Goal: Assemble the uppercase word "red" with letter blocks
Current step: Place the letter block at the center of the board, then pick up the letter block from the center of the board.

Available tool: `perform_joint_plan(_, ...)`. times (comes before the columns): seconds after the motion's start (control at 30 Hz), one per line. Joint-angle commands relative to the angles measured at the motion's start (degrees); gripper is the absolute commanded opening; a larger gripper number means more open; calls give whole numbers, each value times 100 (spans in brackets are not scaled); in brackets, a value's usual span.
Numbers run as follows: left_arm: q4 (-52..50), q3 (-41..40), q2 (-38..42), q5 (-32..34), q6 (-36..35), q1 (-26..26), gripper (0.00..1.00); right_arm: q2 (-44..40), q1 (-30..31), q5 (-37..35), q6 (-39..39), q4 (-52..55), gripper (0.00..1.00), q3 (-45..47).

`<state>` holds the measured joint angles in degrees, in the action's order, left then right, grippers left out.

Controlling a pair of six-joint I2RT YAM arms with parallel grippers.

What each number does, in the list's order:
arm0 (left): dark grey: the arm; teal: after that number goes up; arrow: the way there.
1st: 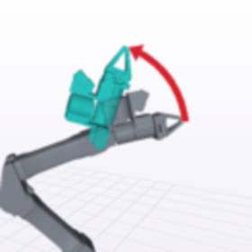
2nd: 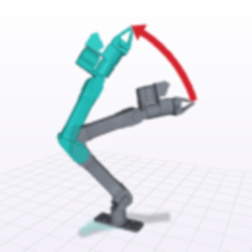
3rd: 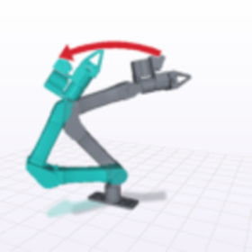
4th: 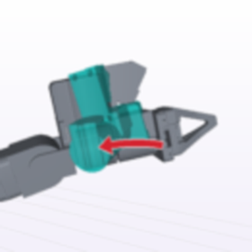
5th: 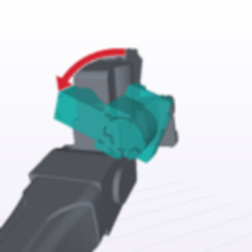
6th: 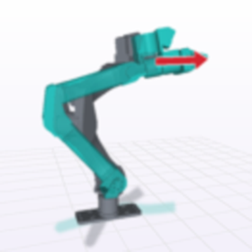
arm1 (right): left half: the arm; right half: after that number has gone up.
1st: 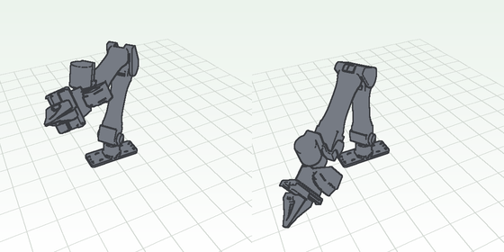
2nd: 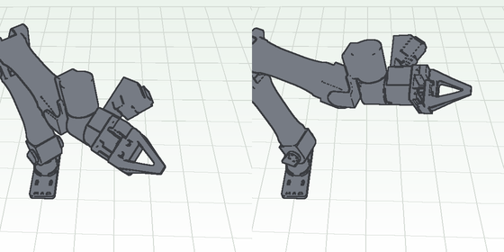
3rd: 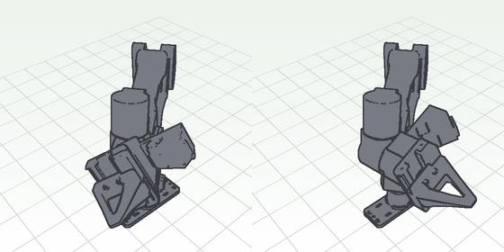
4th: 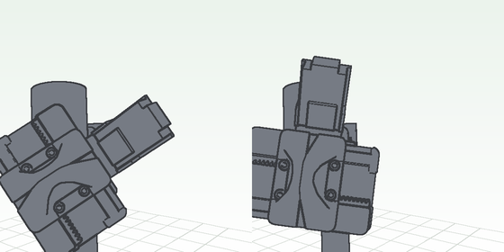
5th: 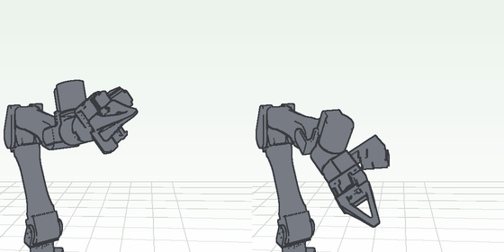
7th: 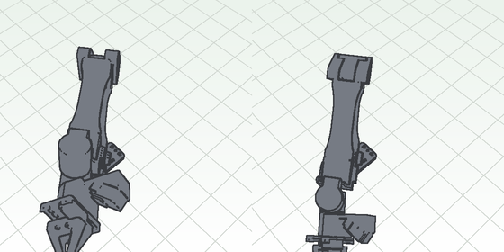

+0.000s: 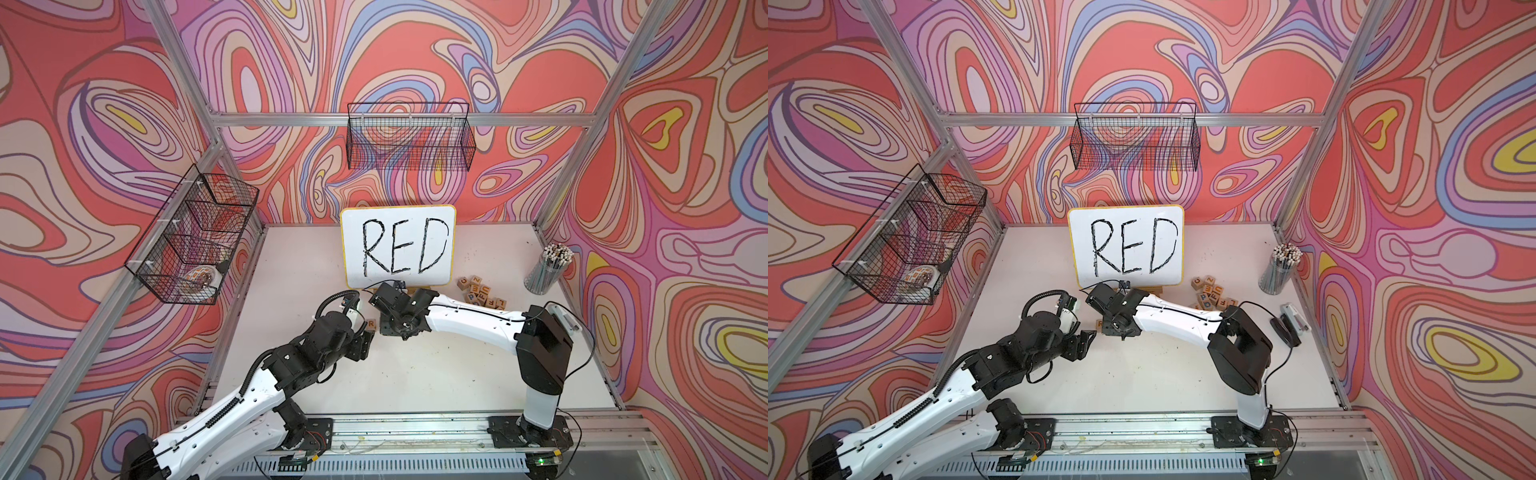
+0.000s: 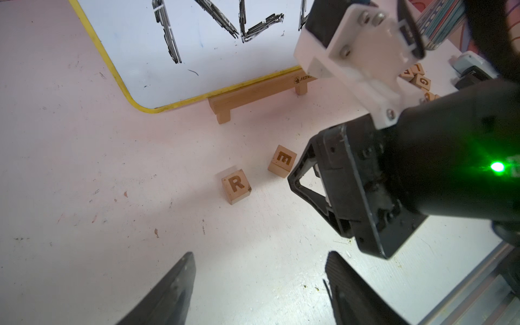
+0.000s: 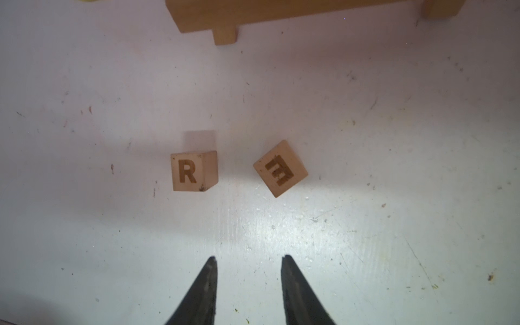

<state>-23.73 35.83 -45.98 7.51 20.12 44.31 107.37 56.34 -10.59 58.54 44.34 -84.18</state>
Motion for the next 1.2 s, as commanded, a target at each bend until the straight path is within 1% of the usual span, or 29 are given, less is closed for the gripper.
perform_joint_plan(0.0,30,-74,67,-12,-8,31,76,-227,-21,-592,1141,-154,42,132)
perform_joint_plan(0.13,-22,-74,145,6,9,33,76,-312,-30,-732,1601,-467,45,438)
perform_joint_plan(0.27,-41,-76,175,39,14,29,76,-213,-33,-792,1717,-505,46,420)
perform_joint_plan(0.4,-33,-75,151,67,10,28,76,-107,-69,-875,2011,-470,47,385)
perform_joint_plan(0.73,-51,-102,149,106,26,32,76,203,-272,-362,2125,-747,48,373)
perform_joint_plan(1.17,-31,-146,139,137,36,27,76,533,-408,-23,2073,-918,48,335)
